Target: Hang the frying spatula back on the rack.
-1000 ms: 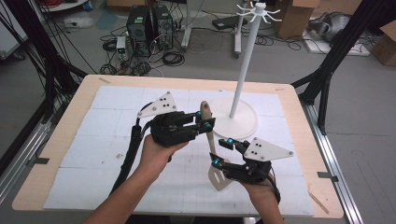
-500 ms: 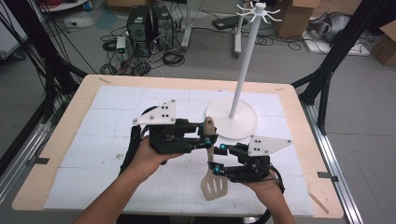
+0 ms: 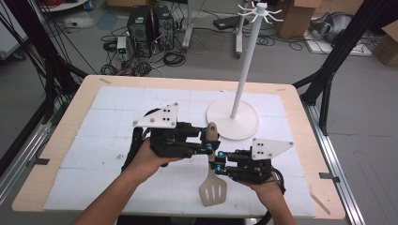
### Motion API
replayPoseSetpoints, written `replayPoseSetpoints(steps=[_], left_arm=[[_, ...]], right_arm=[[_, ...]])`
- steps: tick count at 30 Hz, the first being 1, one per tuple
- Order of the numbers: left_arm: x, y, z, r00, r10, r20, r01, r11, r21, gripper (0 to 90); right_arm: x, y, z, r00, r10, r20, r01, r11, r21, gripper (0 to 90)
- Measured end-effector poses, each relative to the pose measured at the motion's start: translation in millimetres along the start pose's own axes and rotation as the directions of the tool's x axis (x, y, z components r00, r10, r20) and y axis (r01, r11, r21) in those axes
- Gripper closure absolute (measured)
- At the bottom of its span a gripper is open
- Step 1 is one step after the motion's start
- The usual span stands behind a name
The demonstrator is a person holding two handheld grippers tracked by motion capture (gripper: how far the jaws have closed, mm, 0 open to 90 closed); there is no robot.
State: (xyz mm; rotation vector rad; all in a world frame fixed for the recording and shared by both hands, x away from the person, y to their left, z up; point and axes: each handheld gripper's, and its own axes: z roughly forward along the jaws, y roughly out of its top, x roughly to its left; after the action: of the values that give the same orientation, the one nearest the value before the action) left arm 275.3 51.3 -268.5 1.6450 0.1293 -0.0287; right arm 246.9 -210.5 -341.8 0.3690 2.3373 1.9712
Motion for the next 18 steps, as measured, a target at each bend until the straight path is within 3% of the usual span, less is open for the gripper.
replayPoseSetpoints(steps=[5,7,9,12,17,18], left_arm=[[0.1,0.9,-1.0,0.9996,-0.01,-0.028,0.009,0.9999,-0.014,72.0],[1.2,1.8,-2.3,0.9974,-0.04,-0.06,0.038,0.9986,-0.037,57.1],[3.1,2.8,-6.8,0.9954,-0.045,-0.085,0.04,0.9979,-0.051,51.2],[3.6,3.2,-17.2,0.9895,-0.027,-0.142,0.02,0.9985,-0.051,43.2],[5.3,-4.4,-42.6,0.9808,-0.021,-0.194,0.012,0.9989,-0.045,41.2],[6.8,-10.0,-50.9,0.9762,-0.028,-0.215,0.02,0.999,-0.039,41.1]], right_arm=[[1.6,0.5,-0.6,0.9999,0.017,0.004,-0.017,1.0,-0.011,78.4],[1.3,0.0,0.2,0.9998,0.007,0.021,-0.007,1.0,0.0,78.5],[1.8,-0.7,0.6,0.9992,0.016,0.037,-0.017,1.0,0.01,78.6],[0.9,-1.0,-0.2,0.9976,0.02,0.066,-0.019,1.0,-0.003,78.6],[-0.6,0.0,-7.3,0.9953,0.05,0.083,-0.047,0.998,-0.04,78.6],[-0.7,0.8,-8.5,0.9948,0.05,0.088,-0.046,0.998,-0.048,78.6]])
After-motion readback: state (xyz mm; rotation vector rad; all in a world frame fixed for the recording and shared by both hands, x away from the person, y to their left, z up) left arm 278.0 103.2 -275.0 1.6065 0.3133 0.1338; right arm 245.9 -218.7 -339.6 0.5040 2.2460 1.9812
